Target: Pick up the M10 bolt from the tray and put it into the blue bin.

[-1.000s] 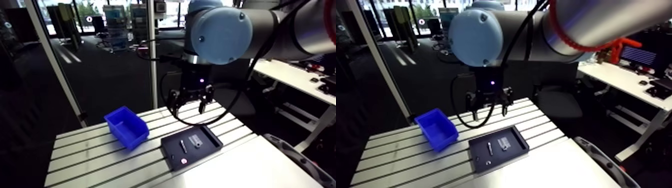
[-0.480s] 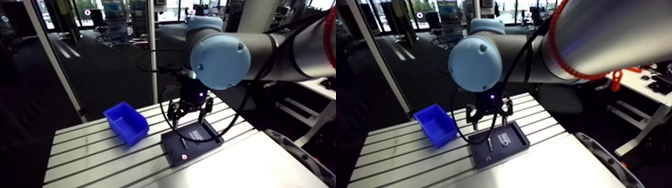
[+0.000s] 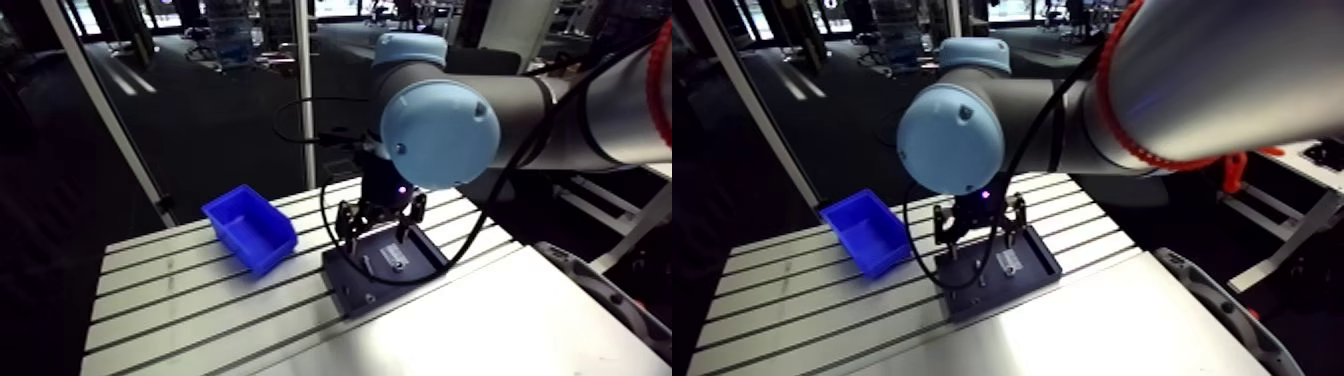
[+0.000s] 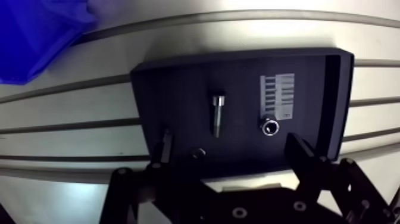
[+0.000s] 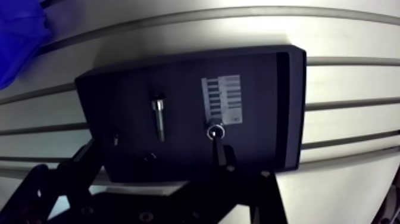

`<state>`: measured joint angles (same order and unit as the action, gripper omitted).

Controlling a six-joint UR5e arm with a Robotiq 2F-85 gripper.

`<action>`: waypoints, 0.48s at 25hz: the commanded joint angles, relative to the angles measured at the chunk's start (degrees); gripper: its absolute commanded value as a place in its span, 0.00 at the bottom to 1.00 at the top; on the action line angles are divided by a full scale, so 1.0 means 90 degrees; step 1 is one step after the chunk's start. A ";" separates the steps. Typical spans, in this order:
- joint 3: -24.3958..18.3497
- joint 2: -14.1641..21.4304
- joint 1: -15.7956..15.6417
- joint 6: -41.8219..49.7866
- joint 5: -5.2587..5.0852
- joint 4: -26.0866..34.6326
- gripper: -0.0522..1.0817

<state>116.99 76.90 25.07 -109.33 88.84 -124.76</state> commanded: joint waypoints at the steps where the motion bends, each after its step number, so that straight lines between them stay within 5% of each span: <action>1: 0.0015 -0.0171 -0.0002 0.0014 0.0007 -0.0079 0.10; 12: 0.0005 -0.0337 -0.0119 0.0092 0.0026 -0.0099 0.28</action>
<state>117.01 74.40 24.72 -108.66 88.97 -125.51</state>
